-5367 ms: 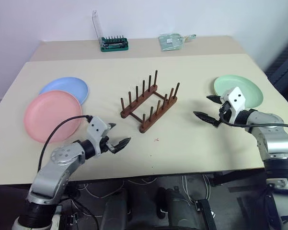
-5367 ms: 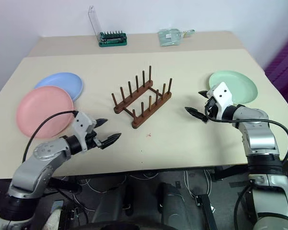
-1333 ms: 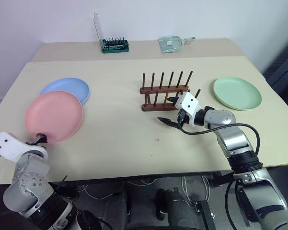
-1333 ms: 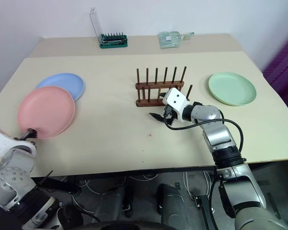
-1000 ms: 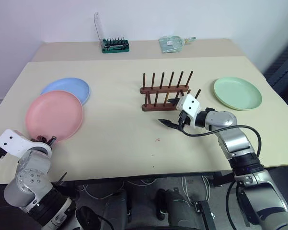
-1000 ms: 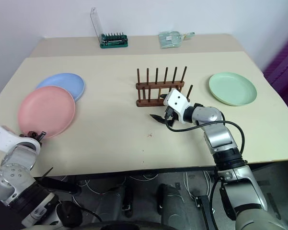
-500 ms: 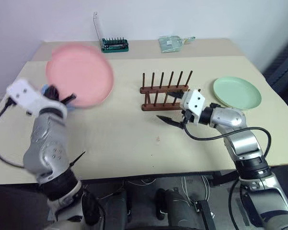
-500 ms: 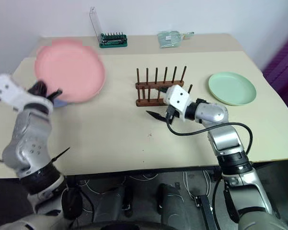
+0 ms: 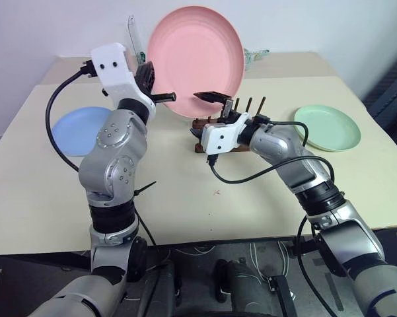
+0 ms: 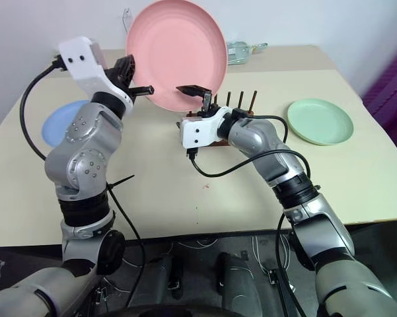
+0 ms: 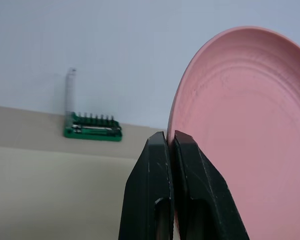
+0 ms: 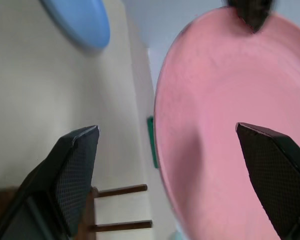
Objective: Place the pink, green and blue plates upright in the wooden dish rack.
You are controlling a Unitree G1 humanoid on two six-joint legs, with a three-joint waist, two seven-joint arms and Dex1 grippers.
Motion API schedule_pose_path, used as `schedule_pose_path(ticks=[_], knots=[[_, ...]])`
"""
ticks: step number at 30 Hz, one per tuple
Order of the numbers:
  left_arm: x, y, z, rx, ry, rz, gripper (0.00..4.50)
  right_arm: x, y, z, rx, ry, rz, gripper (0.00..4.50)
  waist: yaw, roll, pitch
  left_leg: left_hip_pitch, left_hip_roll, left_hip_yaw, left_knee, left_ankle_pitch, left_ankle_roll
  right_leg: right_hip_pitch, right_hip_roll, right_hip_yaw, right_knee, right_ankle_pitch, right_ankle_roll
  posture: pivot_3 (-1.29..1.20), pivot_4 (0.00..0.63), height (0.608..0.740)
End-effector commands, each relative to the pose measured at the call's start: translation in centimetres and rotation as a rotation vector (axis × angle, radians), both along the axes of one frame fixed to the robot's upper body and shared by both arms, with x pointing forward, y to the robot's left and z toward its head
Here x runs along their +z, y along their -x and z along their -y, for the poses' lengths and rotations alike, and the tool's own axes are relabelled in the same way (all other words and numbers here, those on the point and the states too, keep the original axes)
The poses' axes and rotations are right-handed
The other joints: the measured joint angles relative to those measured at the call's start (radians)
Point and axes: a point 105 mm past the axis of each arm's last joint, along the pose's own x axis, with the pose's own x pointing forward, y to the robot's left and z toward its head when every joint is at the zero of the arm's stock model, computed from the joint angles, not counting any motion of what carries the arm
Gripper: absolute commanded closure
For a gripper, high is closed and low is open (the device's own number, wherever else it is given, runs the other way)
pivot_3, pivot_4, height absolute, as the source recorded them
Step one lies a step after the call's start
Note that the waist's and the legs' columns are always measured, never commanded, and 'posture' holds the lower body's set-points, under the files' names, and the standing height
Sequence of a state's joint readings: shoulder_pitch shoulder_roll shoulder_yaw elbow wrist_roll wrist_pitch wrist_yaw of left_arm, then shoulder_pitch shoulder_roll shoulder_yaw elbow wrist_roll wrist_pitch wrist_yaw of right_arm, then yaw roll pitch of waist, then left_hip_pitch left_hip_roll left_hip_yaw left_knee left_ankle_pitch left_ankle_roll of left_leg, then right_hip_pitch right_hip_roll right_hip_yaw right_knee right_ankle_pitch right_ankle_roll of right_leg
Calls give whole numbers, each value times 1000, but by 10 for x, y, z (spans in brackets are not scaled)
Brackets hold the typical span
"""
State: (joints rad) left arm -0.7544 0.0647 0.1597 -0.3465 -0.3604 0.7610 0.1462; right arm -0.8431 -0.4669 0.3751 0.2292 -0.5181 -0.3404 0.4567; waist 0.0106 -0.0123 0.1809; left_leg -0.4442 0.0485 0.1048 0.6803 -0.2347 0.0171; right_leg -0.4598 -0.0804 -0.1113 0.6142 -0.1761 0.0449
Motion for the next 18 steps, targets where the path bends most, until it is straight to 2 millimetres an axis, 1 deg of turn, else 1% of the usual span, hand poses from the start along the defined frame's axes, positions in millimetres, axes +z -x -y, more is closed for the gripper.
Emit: schedule_pose_path(ticks=[1,3,4,7,9,11,13,16,18], knots=[[18,11,9,-37,3,71,4486,20,-5,4,-30,6,128,0,0,0,0,0,0,0,0,0,0,0,0,0,0,0,0,0,150,730],[15,11,8,-43,12,60,4500,23,-9,7,-58,-2,155,569,-1,0,0,0,0,0,0,0,0,0,0,0,0,0,0,0,150,730],[12,11,7,-42,26,48,4500,26,-11,9,-77,-13,180,958,-1,0,0,0,0,0,0,0,0,0,0,0,0,0,0,0,150,730],[8,10,3,-38,53,26,4500,32,-13,13,-111,-33,235,2424,-1,0,0,0,0,0,0,0,0,0,0,0,0,0,0,0,150,730],[8,10,2,-43,60,25,4500,33,-14,15,-123,-42,252,3505,-1,0,0,0,0,0,0,0,0,0,0,0,0,0,0,0,150,730],[7,11,3,-55,81,18,4500,33,-15,18,-135,-41,275,4426,-1,0,0,0,0,0,0,0,0,0,0,0,0,0,0,0,150,730],[6,11,3,-64,96,13,4500,32,-15,18,-137,-40,282,4476,0,0,0,0,0,0,0,0,0,0,0,0,0,0,0,0,150,730],[10,12,3,-100,187,24,3624,33,-13,21,-137,-46,293,4500,2,0,0,0,0,0,0,0,0,0,0,0,0,0,0,0,150,730],[19,12,-5,-78,239,70,2638,34,-13,27,-153,-55,291,4500,1,-1,1,0,0,-1,0,0,0,0,0,0,0,0,0,0,150,730]])
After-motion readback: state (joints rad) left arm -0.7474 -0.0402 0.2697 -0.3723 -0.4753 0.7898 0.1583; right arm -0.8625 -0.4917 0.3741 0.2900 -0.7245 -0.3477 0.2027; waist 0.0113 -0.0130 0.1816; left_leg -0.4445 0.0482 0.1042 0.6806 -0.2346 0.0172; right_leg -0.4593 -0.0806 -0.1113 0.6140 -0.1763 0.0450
